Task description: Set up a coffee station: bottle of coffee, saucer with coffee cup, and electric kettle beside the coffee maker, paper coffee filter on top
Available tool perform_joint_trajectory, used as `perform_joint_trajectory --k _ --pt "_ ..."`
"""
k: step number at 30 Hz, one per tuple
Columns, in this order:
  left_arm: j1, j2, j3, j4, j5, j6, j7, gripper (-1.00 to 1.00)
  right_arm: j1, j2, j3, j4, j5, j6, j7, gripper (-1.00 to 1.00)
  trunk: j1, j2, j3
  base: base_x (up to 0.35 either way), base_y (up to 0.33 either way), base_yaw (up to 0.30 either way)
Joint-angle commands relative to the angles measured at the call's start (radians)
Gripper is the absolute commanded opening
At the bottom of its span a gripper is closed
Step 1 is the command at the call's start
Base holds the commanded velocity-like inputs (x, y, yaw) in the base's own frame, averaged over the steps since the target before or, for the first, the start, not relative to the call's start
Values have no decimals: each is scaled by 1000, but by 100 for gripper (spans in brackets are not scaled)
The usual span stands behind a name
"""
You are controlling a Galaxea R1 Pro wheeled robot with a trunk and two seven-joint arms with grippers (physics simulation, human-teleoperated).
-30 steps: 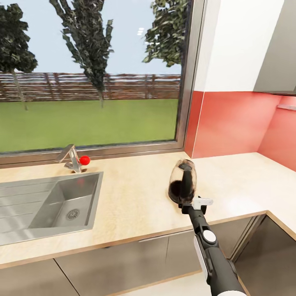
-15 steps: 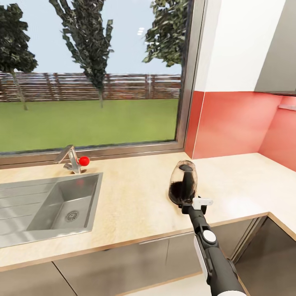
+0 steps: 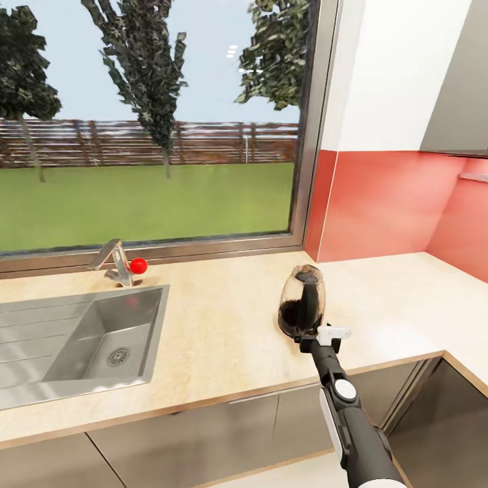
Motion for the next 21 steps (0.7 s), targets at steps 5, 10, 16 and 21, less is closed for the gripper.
perform_joint_trajectory --k 5,10,16,21 --pt "-1 0 -9 0 8 -3 2 100 -1 1 -3 0 10 -4 2 -100 1 -2 -2 23 0 0" --pt "-1 -1 -9 0 8 -3 2 100 -1 1 -3 0 10 -5 2 -100 1 -2 -2 1 0 0" --pt "-1 -1 -9 0 8 -3 2 100 -1 1 -3 -2 10 -5 2 -100 1 -2 -2 0 0 0" --pt "-1 -1 -9 2 8 -3 2 100 -1 1 -3 -2 10 -6 4 -100 1 -2 -2 0 0 0"
